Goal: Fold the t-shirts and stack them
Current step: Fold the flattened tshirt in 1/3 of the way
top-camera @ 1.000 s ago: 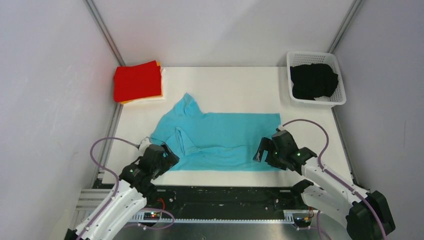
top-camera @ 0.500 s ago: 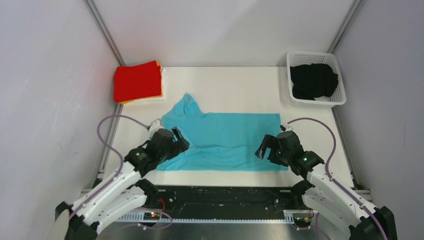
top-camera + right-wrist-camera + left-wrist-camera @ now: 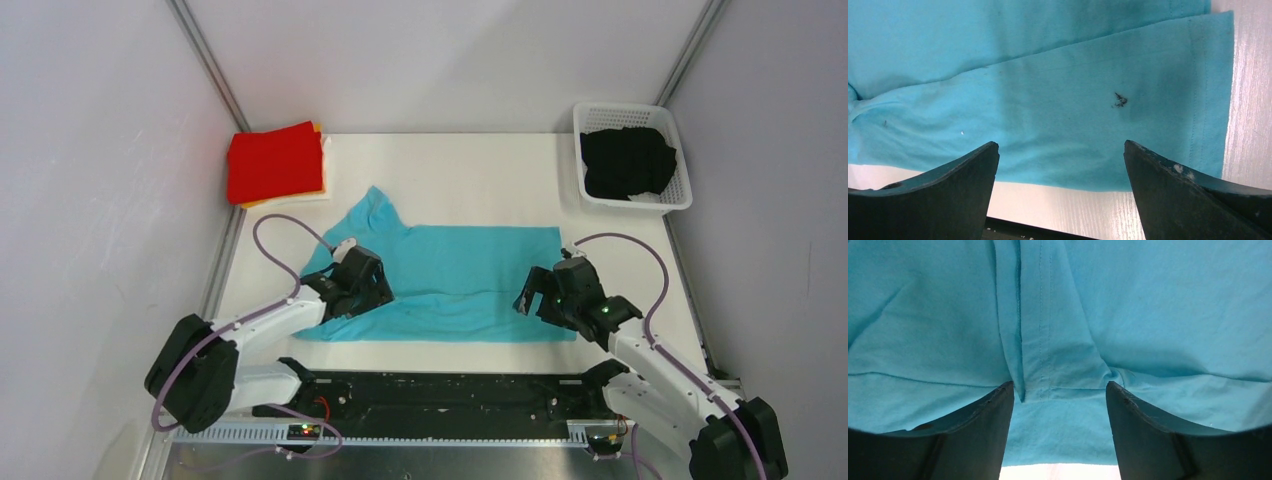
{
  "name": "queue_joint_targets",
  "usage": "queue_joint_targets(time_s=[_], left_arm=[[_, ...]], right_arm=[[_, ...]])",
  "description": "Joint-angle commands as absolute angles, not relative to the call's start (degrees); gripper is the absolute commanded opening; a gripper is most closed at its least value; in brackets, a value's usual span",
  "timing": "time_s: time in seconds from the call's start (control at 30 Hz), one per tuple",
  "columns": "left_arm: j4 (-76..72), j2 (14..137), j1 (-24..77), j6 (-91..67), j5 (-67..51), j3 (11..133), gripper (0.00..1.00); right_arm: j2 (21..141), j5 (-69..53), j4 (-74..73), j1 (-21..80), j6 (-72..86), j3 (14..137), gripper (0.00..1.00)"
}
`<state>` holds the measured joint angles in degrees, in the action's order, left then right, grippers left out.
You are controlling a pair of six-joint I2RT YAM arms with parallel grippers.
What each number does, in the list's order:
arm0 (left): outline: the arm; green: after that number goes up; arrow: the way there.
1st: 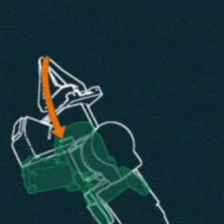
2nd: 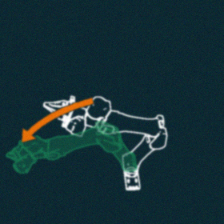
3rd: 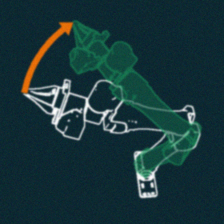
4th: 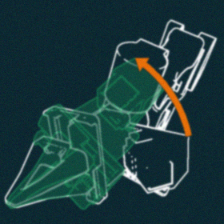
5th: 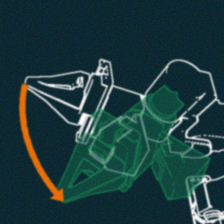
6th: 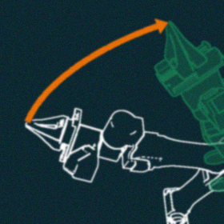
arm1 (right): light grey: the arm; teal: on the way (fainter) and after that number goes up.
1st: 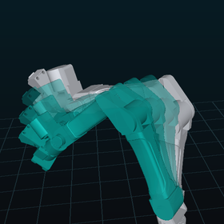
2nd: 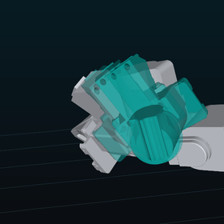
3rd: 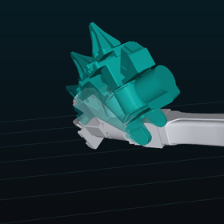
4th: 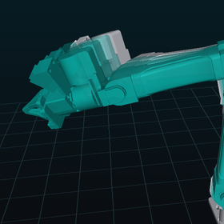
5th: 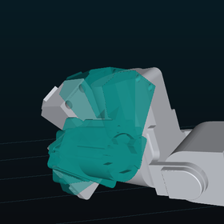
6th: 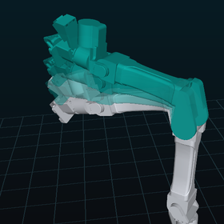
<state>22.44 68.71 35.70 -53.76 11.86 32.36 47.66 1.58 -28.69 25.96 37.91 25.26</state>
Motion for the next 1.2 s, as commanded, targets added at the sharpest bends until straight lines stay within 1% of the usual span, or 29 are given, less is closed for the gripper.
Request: queue_joint_targets(time_s=[0.0,0.03,0.17,0.2,0.23,0.27,0.3,0.37,0.4,0.5,0.57,0.77,0.9,1.03,1.1,1.13,1.17], left_arm=[[19.9,70.3,34.3,-53.5,14.1,33.4,0.68],[19.8,70.6,34.2,-53.5,14.4,33.2,0.66],[19.1,72.3,33.4,-53.5,15.7,32.9,0.53],[19.0,72.9,33.2,-53.4,15.5,32.9,0.47],[18.8,73.1,33.1,-53.3,15.3,33.2,0.44],[18.7,73.5,33.0,-53.3,15.1,33.2,0.38],[18.7,73.5,33.0,-53.3,15.0,33.4,0.35],[18.6,73.2,33.0,-53.4,14.7,33.3,0.23],[18.6,72.6,33.0,-53.4,14.6,33.5,0.2],[18.6,71.0,33.0,-52.9,14.3,33.6,0.03],[18.7,70.6,32.9,-52.4,14.1,34.0,0.0],[18.3,73.1,33.0,-49.8,14.1,37.3,0.0],[18.2,78.0,33.0,-46.2,14.0,44.1,0.0],[18.4,86.7,33.0,-39.1,11.0,51.8,0.1],[18.5,90.9,33.0,-36.1,7.6,55.7,0.2],[18.5,92.7,33.1,-34.7,5.6,56.8,0.33],[18.5,93.3,33.2,-34.1,5.0,58.5,0.37]], right_arm=[[48.4,0.9,-27.2,24.9,36.8,27.2,1.0],[48.5,0.9,-27.3,24.9,36.8,27.2,1.0],[48.8,0.7,-27.4,24.4,36.9,27.2,1.0],[48.8,0.7,-27.4,24.3,37.0,27.2,1.0],[48.8,0.6,-27.5,24.2,36.9,27.2,1.0],[48.8,0.7,-27.6,24.1,36.9,27.2,1.0],[48.8,0.7,-27.6,24.1,37.0,27.2,1.0],[48.8,0.7,-27.7,23.9,37.1,27.2,1.0],[48.8,0.6,-27.7,23.8,37.1,27.2,1.0],[48.8,0.7,-27.7,23.7,37.2,27.2,1.0],[48.8,0.7,-27.7,23.5,37.1,27.2,1.0],[48.6,0.7,-27.7,22.6,36.9,27.2,1.0],[48.4,-0.2,-27.4,21.6,36.4,27.2,1.0],[48.5,-1.7,-27.4,20.1,35.7,27.2,1.0],[48.6,-2.2,-27.2,19.1,35.4,27.3,1.0],[48.6,-2.6,-27.1,18.2,35.2,27.4,1.0],[48.6,-2.8,-27.0,17.9,35.1,27.6,1.0]])
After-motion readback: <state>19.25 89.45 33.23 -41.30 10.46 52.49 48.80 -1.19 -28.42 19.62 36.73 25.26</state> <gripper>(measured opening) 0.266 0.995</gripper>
